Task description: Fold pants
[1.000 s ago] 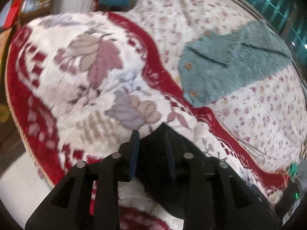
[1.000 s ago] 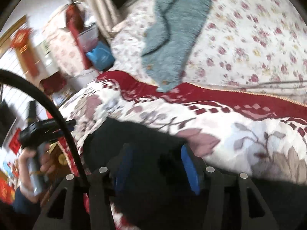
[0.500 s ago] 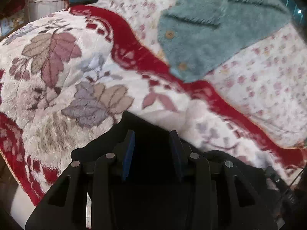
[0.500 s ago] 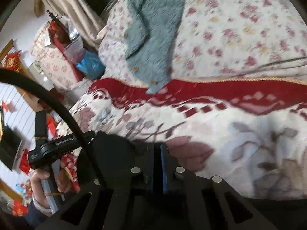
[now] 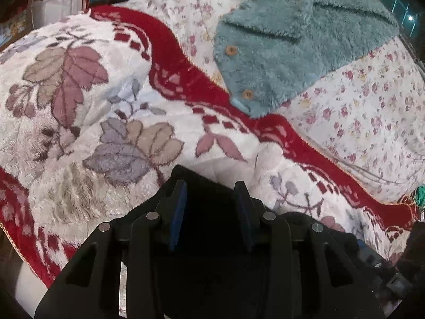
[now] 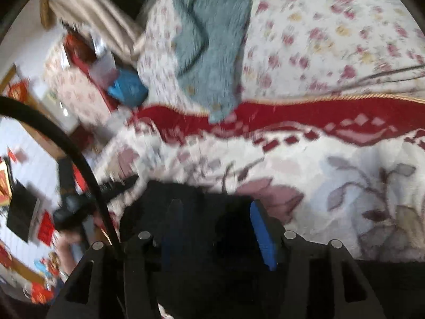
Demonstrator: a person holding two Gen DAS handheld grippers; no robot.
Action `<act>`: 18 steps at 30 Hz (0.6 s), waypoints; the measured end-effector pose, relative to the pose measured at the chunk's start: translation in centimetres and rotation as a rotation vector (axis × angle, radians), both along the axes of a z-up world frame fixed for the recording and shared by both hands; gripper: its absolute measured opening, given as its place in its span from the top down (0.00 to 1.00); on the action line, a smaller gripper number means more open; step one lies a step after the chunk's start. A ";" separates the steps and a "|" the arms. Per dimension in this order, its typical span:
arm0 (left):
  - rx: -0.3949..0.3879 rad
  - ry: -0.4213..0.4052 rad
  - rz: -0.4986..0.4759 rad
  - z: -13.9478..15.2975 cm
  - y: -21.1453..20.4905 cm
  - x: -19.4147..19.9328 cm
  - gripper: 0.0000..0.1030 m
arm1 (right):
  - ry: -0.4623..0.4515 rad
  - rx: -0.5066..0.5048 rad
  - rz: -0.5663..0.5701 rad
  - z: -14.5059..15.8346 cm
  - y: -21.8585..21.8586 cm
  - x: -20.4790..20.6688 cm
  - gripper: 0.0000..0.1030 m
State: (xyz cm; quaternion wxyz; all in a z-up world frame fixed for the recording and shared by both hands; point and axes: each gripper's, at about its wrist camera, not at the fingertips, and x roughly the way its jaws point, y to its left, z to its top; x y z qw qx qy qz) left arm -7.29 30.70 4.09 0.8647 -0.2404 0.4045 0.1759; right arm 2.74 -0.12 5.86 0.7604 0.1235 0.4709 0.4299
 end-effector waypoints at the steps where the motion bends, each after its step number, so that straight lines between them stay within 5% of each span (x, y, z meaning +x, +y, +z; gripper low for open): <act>1: -0.001 0.009 -0.001 -0.2 0.1 0.1 0.66 | 0.011 -0.020 0.036 -0.6 1.4 0.1 0.57; 3: 0.002 0.032 0.005 -0.7 0.1 0.3 0.66 | 0.015 -0.050 0.063 -1.5 2.8 0.1 0.84; 4: 0.000 0.040 0.006 -1.0 0.1 0.4 0.66 | -0.010 -0.062 0.058 -1.6 3.1 -0.1 0.90; 9: 0.047 0.071 0.018 -1.9 -0.1 1.2 0.66 | -0.084 -0.021 0.008 0.1 0.9 -0.9 0.92; 14: 0.037 0.090 0.075 -3.7 1.1 1.6 0.60 | 0.005 -0.068 -0.066 -3.0 0.9 0.1 0.92; 18: 0.056 0.080 0.074 -2.2 0.8 0.7 0.60 | -0.008 -0.042 -0.095 -1.0 -1.0 -0.5 0.87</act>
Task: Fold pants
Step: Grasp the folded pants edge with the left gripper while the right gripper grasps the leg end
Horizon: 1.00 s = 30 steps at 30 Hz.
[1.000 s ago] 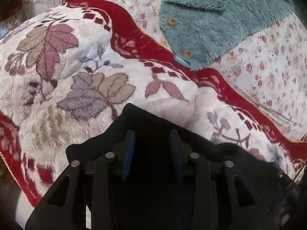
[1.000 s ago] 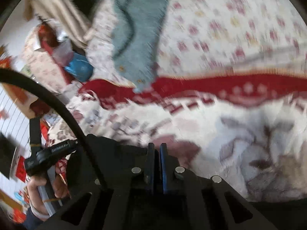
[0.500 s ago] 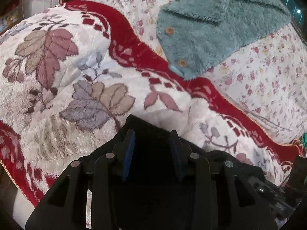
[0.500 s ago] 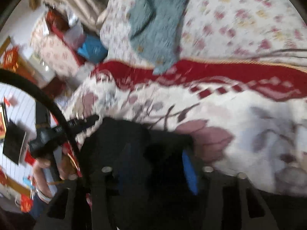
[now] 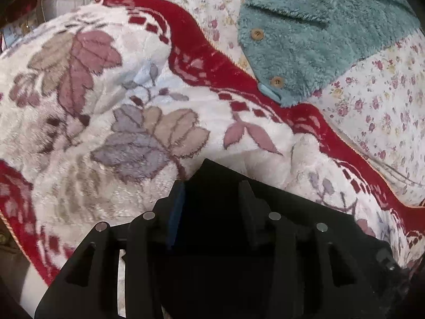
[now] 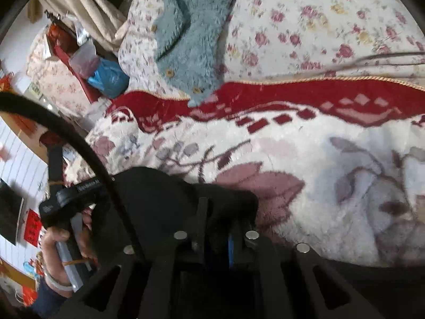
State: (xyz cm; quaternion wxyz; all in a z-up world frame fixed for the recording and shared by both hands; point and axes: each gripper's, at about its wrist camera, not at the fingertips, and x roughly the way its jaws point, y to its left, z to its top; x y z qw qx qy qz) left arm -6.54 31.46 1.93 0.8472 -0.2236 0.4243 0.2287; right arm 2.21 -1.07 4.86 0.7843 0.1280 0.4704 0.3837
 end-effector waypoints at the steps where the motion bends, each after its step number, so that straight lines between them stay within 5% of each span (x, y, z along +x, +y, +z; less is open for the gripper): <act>1: -0.012 -0.015 -0.006 0.5 -0.3 -0.3 0.60 | -0.011 0.003 -0.002 0.5 -0.7 -0.2 0.83; 8: -0.133 -0.114 -0.187 3.7 -6.7 -1.5 0.55 | -0.080 -0.047 -0.128 3.2 -11.7 -3.2 0.64; 14: -0.206 -0.075 -0.370 3.0 -14.4 -0.8 0.48 | -0.047 -0.132 -0.318 3.2 -23.6 -6.3 0.50; 20: -0.211 -0.024 -0.509 2.2 -21.1 0.5 0.48 | -0.006 -0.240 -0.484 3.5 -33.1 -7.6 0.49; 24: -0.160 -0.007 -0.551 2.4 -24.0 1.3 0.47 | 0.021 -0.284 -0.529 2.7 -36.7 -6.8 0.49; 30: -0.142 -0.010 -0.539 2.8 -23.6 1.1 0.47 | -0.009 -0.289 -0.434 2.8 -35.2 -4.5 0.49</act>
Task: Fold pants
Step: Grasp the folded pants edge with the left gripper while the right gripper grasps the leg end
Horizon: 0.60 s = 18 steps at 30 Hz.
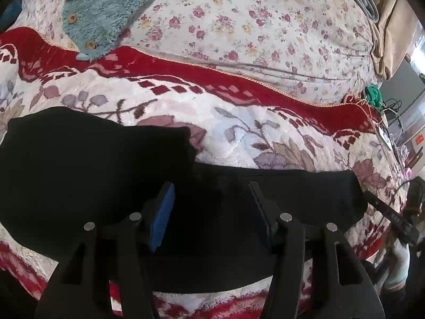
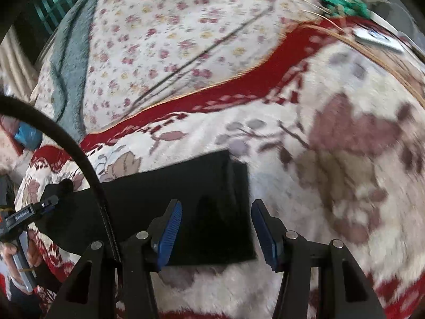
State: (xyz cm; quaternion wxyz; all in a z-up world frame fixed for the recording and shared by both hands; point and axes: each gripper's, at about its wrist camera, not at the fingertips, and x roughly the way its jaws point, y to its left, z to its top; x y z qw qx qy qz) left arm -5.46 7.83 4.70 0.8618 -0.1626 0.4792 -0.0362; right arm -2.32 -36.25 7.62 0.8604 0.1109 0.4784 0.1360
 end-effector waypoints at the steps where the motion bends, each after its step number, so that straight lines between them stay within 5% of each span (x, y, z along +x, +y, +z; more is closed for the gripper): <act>1: 0.005 -0.004 0.007 0.1 0.1 -0.1 0.47 | 0.002 -0.025 0.024 -0.2 0.9 0.8 0.49; 5: 0.004 0.000 0.045 0.1 1.3 -0.3 0.47 | 0.091 -0.070 0.035 -2.9 1.7 3.8 0.55; 7: -0.002 0.005 0.063 0.0 1.9 -0.4 0.47 | 0.063 -0.039 0.046 -3.0 1.5 3.9 0.81; 9: -0.001 0.014 0.076 -0.4 2.2 -0.5 0.47 | 0.048 -0.036 0.079 -2.5 1.8 3.4 0.92; 14: -0.024 0.005 0.081 -0.1 2.5 -0.5 0.47 | -0.016 -0.094 0.070 -1.0 1.1 2.2 0.93; 18: 0.000 -0.021 0.072 0.2 2.2 -0.7 0.47 | 0.019 -0.115 0.027 -1.7 -0.1 2.0 0.93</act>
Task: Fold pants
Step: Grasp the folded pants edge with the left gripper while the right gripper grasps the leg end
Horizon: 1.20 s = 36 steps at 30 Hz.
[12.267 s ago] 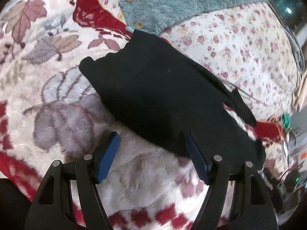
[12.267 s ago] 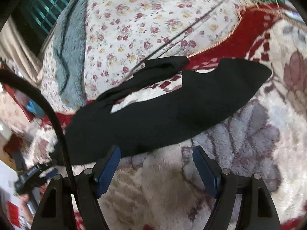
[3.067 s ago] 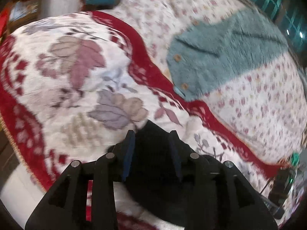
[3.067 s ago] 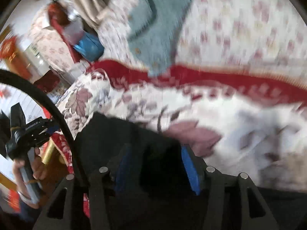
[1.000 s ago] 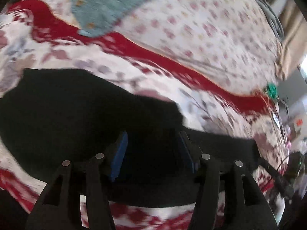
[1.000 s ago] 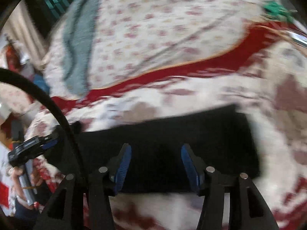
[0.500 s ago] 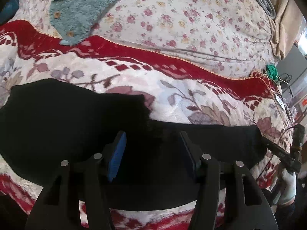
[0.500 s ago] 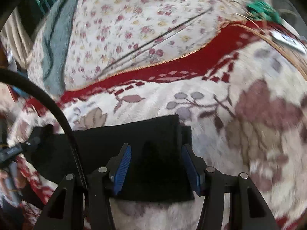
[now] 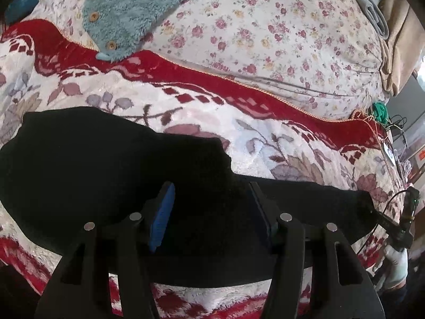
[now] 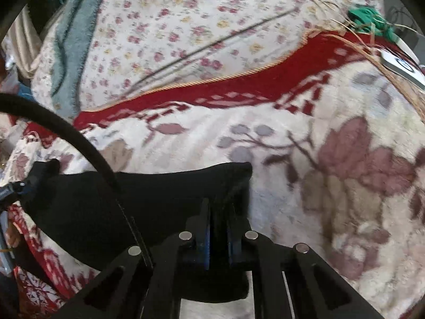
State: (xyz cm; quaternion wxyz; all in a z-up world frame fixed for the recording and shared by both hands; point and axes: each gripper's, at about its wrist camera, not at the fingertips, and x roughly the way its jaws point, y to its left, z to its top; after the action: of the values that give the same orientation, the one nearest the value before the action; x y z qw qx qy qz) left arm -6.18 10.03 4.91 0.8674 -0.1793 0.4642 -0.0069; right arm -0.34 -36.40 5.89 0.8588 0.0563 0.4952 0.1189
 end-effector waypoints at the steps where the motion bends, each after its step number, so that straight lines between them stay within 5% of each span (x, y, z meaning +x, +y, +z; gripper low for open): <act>1: 0.005 0.004 0.001 -0.2 0.0 0.0 0.47 | 0.015 0.012 -0.013 -0.5 -0.2 0.1 0.93; 6: 0.012 0.008 -0.018 -0.3 -0.6 -0.1 0.47 | 0.006 0.109 -0.020 -0.8 -0.9 -0.3 0.84; 9: 0.007 -0.032 -0.066 0.6 -1.8 -0.4 0.47 | -0.012 0.176 -0.081 0.1 -3.2 -1.5 0.41; 17: -0.114 0.018 -0.304 0.6 -8.5 1.7 0.41 | 0.096 0.341 -0.035 -2.0 -5.0 -3.1 0.40; 31: -0.034 0.081 -0.582 -1.1 -22.4 8.0 0.40 | 0.134 0.441 0.038 -3.8 -3.6 -1.8 0.40; 36: -0.005 0.088 -0.648 -1.5 -25.9 9.9 0.40 | 0.117 0.375 0.076 -3.5 -3.0 -1.3 0.41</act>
State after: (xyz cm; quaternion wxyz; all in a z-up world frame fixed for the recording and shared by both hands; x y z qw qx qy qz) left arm 3.70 -15.86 3.37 0.7988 -0.0244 0.5340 -0.2759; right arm -1.64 -39.37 2.41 0.7978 0.2032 0.5153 0.2380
